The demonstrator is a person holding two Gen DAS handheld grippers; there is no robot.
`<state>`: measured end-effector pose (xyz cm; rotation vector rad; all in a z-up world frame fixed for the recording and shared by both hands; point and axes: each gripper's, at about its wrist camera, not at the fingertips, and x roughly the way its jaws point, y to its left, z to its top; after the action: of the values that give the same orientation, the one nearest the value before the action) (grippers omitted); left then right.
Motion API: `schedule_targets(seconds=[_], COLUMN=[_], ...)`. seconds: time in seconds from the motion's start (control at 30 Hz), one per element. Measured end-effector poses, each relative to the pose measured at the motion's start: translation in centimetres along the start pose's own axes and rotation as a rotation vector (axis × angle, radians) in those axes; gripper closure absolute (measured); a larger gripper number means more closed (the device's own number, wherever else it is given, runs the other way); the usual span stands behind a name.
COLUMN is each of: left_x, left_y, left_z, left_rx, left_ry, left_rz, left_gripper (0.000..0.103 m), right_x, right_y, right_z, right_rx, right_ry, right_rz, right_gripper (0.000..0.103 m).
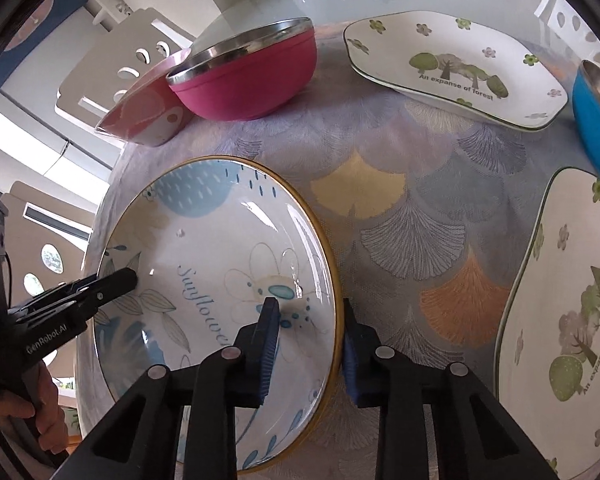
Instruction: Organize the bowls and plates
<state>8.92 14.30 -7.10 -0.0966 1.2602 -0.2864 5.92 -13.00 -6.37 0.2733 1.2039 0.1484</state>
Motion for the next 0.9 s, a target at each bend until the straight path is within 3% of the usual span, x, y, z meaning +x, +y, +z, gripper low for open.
schedule_targets(seconds=[0.1,0.27,0.9], left_x=[-0.1,-0.6,-2.9], left_y=[-0.4,-0.8,-4.6], left_z=[-0.4,-2.0,-11.1], left_rx=[0.037,0.026,-0.027], left_ry=[0.004,0.023,0.056], left_rz=[0.034,0.027,0.019], left_gripper=[0.081,0.081,0.079], right_x=[0.0,-1.1,-5.8], right_y=[-0.1,-0.8,-3.2], right_z=[0.2,-3.4,-11.5], right_rx=[-0.005,0.058,0.013], right_ry=[0.014,0.036,0.096], right_rz=[-0.005,0.033,0.007], right_gripper=[0.076,0.076,0.076])
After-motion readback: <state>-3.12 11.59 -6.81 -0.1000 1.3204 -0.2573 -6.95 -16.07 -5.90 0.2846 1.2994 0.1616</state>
